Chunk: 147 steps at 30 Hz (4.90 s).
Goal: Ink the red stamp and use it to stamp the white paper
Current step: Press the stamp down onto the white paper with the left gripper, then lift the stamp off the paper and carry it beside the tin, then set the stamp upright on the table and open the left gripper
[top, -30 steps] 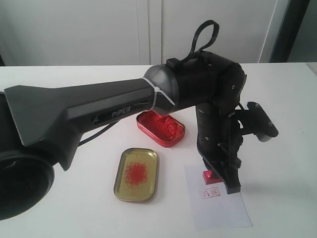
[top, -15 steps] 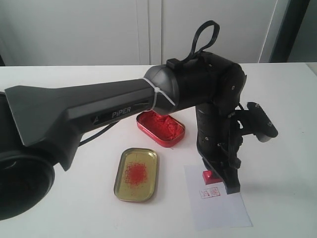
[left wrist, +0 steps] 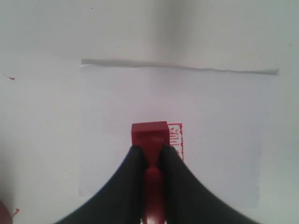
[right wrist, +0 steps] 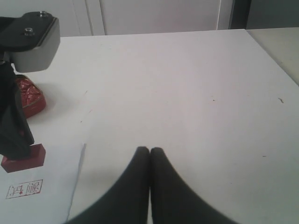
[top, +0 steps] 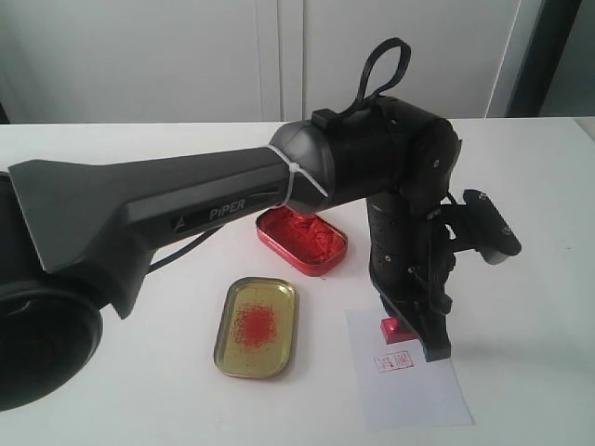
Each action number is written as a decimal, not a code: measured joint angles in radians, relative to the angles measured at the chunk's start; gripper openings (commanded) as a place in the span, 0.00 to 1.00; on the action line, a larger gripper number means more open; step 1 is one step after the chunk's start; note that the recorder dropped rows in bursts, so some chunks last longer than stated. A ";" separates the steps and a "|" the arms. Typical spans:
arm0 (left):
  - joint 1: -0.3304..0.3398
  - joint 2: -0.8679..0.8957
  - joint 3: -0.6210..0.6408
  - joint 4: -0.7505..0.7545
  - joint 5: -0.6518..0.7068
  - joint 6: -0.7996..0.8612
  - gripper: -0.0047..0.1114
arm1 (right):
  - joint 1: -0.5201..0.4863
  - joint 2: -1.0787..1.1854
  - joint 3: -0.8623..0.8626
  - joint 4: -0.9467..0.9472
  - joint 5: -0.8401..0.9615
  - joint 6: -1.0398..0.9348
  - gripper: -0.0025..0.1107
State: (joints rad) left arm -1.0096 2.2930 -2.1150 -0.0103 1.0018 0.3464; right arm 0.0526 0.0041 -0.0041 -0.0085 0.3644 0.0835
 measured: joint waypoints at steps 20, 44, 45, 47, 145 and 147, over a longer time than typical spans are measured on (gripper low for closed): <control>0.218 -0.003 0.000 -0.434 -0.223 -0.031 0.04 | 0.000 0.000 0.000 0.000 0.000 0.000 0.02; 0.349 0.078 0.000 -0.804 -0.232 -0.135 0.04 | 0.000 0.000 0.000 0.000 0.000 0.000 0.02; 0.349 0.081 0.000 -0.804 -0.232 -0.141 0.04 | 0.000 0.000 0.000 0.000 0.000 0.000 0.02; 0.349 0.094 0.000 -0.801 -0.230 -0.152 0.04 | 0.000 0.000 0.000 0.000 0.000 0.000 0.02; 0.392 0.077 0.000 -0.611 -0.203 -0.188 0.13 | 0.000 0.000 0.000 0.000 0.000 0.001 0.02; 0.392 0.077 0.000 -0.611 -0.189 -0.188 0.04 | 0.000 0.000 0.000 0.000 0.000 0.001 0.02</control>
State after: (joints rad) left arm -0.6171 2.3701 -2.1150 -0.6212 0.8128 0.1585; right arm 0.0526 0.0041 -0.0041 -0.0085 0.3644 0.0842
